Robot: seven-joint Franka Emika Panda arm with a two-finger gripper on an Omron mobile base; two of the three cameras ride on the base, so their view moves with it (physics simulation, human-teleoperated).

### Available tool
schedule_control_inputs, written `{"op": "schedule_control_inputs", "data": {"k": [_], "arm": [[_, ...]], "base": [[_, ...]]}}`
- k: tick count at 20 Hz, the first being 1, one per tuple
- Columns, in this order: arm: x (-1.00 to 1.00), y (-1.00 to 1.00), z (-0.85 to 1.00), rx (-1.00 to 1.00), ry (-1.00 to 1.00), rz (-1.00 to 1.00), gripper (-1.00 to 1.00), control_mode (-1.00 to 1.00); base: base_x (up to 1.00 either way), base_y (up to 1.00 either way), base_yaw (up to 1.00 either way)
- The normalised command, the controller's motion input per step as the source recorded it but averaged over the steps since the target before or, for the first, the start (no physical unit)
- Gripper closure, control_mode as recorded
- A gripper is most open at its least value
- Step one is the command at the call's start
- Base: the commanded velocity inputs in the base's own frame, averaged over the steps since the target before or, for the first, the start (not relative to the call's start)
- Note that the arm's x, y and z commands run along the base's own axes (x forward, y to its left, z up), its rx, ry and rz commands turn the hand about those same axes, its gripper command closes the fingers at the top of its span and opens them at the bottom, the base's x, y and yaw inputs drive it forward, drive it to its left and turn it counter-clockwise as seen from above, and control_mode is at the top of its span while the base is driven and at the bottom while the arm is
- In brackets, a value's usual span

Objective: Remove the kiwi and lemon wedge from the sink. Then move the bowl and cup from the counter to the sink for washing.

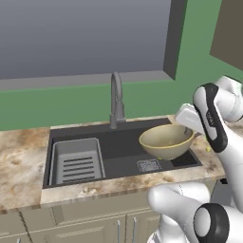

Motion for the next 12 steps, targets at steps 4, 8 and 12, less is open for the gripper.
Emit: {"op": "schedule_control_inputs", "data": {"k": [4,8,12], "arm": [[0.25,0.04,-0.29,0.00,0.01,0.00,1.00,-1.00],[0.23,0.04,-0.30,0.00,0.00,0.00,1.00,-1.00],[0.25,0.02,-0.27,0.00,0.00,0.00,1.00,-1.00]], "base": [[0.00,0.00,0.00],[0.00,0.00,0.00],[0.00,0.00,0.00]]}}
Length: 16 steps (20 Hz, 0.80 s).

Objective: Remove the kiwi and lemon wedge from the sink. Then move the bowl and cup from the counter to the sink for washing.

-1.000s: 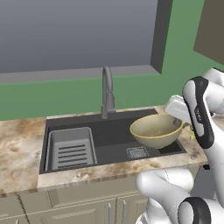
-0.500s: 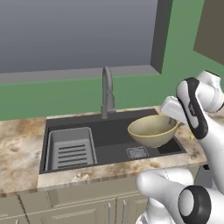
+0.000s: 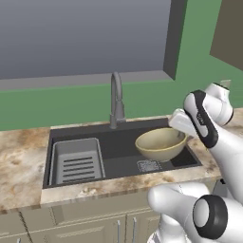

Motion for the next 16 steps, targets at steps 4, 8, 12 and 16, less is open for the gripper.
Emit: {"op": "schedule_control_inputs", "data": {"k": [4,8,12,16], "arm": [[0.27,0.06,-0.30,0.00,0.00,0.00,1.00,-1.00],[0.26,0.09,-0.26,0.00,0.00,0.00,1.00,-1.00],[0.30,0.12,-0.26,0.01,0.00,0.00,1.00,-1.00],[0.32,0.09,-0.22,0.01,0.00,0.00,1.00,-1.00]], "base": [[0.00,0.00,0.00],[0.00,0.00,0.00],[0.00,0.00,0.00],[0.00,0.00,0.00]]}}
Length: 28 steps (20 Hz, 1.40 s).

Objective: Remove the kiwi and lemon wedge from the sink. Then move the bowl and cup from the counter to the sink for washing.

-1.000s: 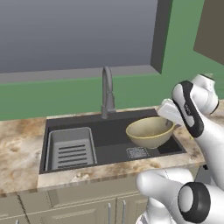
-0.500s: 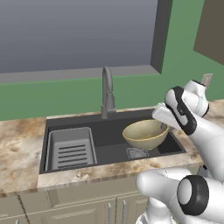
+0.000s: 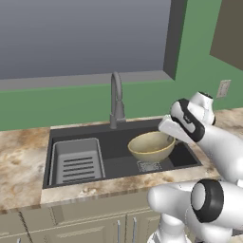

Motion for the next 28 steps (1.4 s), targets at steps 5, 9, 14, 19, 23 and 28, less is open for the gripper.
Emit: {"op": "schedule_control_inputs", "data": {"k": [5,9,14,19,23,28], "arm": [[0.34,0.04,-0.21,0.02,0.00,0.00,1.00,-1.00],[0.35,0.07,-0.25,0.02,0.00,0.00,1.00,-1.00],[0.34,0.11,-0.27,0.02,0.00,0.00,1.00,-1.00],[0.32,0.13,-0.29,0.00,0.00,0.00,1.00,-1.00],[0.24,0.10,-0.27,0.00,-0.02,0.03,1.00,-1.00],[0.19,0.13,-0.28,0.00,-0.06,0.04,1.00,-1.00]], "base": [[0.00,0.00,0.00],[0.00,0.00,0.00],[0.00,0.00,0.00],[0.00,0.00,0.00],[0.00,0.00,0.00],[0.00,0.00,0.00]]}}
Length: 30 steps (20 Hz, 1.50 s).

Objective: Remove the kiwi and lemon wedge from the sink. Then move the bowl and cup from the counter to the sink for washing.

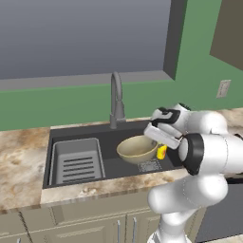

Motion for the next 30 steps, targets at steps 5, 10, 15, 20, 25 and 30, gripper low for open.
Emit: {"op": "schedule_control_inputs", "data": {"k": [5,10,15,20,25,30], "arm": [[0.18,0.08,-0.30,0.00,-0.06,0.04,1.00,-1.00],[0.20,0.12,-0.33,0.00,-0.03,0.04,1.00,-1.00],[0.21,0.07,-0.30,0.00,-0.01,0.04,1.00,-1.00],[0.27,0.07,-0.27,0.00,0.00,0.02,1.00,-1.00],[0.30,0.08,-0.26,0.00,0.00,0.03,1.00,-1.00],[0.28,0.10,-0.29,0.00,0.00,0.03,1.00,-1.00]], "base": [[0.00,0.00,0.00],[0.00,0.00,0.00],[0.00,0.00,0.00],[0.00,0.00,0.00],[0.00,0.00,0.00],[0.00,0.00,0.00]]}}
